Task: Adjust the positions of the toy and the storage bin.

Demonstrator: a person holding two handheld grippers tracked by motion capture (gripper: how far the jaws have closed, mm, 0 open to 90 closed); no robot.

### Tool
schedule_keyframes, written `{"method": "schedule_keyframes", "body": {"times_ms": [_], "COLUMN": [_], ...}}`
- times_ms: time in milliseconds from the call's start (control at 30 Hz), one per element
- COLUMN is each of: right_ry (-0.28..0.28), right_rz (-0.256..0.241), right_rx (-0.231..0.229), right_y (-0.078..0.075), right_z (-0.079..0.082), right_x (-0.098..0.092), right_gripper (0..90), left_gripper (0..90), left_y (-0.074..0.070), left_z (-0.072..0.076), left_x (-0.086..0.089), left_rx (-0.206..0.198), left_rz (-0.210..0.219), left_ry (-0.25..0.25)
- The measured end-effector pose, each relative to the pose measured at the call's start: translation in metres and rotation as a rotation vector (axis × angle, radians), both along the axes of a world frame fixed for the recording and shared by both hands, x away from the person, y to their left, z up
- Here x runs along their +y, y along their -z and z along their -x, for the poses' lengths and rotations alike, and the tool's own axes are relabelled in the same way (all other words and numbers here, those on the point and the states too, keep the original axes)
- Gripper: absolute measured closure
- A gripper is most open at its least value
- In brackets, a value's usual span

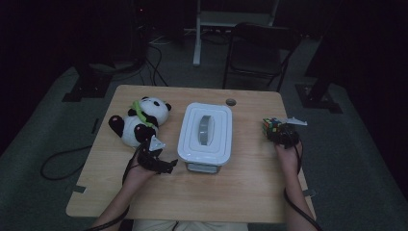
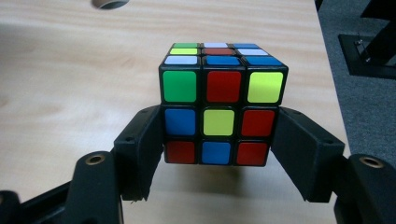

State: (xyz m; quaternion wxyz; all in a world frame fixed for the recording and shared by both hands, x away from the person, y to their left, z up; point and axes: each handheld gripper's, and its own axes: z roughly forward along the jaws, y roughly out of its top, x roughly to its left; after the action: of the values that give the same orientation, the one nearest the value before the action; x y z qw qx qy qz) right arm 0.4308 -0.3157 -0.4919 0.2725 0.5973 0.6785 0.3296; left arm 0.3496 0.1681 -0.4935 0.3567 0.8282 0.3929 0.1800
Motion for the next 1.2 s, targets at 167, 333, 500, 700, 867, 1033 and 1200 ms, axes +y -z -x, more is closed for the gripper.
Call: {"method": "schedule_keyframes", "body": {"times_ms": [167,333,500,700,867,1033,1200], "right_ry": [-0.018,-0.024,-0.012,-0.010,0.004,-0.003,-0.008], "right_rz": [0.009,0.001,-0.017,-0.045,-0.073,-0.046,-0.019], "right_rx": [-0.014,-0.022,-0.023,0.001,-0.034,-0.053,-0.027], "right_y": [0.009,0.015,0.021,0.023,0.016,0.005,0.006], "right_z": [0.035,0.067,0.098,0.123,0.135,0.126,0.107], "right_x": [0.000,-0.002,-0.008,-0.016,-0.021,-0.020,-0.012], "right_gripper": [34.4,34.3,34.3,33.7,26.5,16.4,18.5], "left_gripper": [1.9,1.9,1.9,1.9,1.9,1.8,1.9], "left_y": [-0.003,-0.005,-0.006,-0.005,-0.003,-0.002,-0.002], "left_z": [0.001,0.003,0.005,0.006,0.006,0.006,0.006], "left_x": [0.004,0.007,0.008,0.007,0.007,0.004,0.003], "left_rx": [-0.007,-0.011,-0.013,-0.007,-0.003,-0.001,0.000], "left_rz": [0.003,0.005,0.004,0.002,0.002,0.001,0.006], "left_ry": [-0.010,-0.017,-0.018,-0.013,-0.012,-0.007,-0.004]}}
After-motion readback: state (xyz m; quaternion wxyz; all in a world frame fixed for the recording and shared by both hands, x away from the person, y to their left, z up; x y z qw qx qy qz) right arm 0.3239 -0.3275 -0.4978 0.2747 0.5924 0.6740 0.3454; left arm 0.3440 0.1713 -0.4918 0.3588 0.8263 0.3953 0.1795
